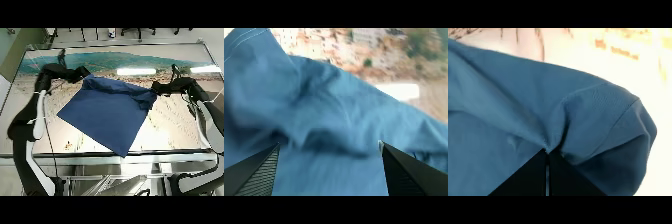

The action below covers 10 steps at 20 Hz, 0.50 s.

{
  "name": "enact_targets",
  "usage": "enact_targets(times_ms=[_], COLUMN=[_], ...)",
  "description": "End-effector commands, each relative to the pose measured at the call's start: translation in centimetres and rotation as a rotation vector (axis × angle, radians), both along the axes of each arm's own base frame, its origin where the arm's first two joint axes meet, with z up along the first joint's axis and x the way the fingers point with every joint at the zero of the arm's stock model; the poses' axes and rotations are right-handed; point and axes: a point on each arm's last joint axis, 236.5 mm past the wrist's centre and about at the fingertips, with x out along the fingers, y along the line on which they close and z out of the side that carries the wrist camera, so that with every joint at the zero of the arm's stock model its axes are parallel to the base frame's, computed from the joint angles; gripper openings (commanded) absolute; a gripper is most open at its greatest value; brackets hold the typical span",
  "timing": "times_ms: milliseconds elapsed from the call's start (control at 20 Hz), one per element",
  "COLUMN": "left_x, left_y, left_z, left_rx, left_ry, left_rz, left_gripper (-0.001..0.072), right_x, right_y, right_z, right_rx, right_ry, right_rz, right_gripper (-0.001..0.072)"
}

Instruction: Fold the shirts.

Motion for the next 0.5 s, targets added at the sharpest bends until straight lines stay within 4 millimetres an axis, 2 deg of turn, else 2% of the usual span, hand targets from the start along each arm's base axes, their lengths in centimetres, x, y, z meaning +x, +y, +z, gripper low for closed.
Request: enact_targets(times_ms=[0, 100, 200, 300, 450], left_x=[-7.8, -13.7, -18.7, -23.2, -29.3], left_y=[5.0, 7.7, 7.7, 5.7, 1.0], left_z=[1.3, -0.5, -2.4, -5.0, -9.7], left_rx=[0.046, 0.100, 0.097, 0.094, 0.046], left_ry=[0.277, 0.498, 0.628, 0.684, 0.764], left_rz=[-0.047, -0.027, -0.014, 0.000, -0.003], left_gripper=[0.0685, 0.0685, 0.0685, 0.0685, 0.0685], right_x=[0.4, 0.2, -0.1, -0.3, -0.3], right_y=[-2.5, -3.2, -3.4, -3.4, -3.3], right_z=[0.1, 0.1, 0.0, 0.0, 0.0], right_rx=[0.004, -0.004, -0.005, -0.003, -0.002], right_ry=[-0.001, -0.004, 0.002, 0.006, 0.008], right_rz=[-0.040, -0.025, -0.012, -0.006, -0.004], right_gripper=[0.0014, 0.0014, 0.0014, 0.0014, 0.0014])
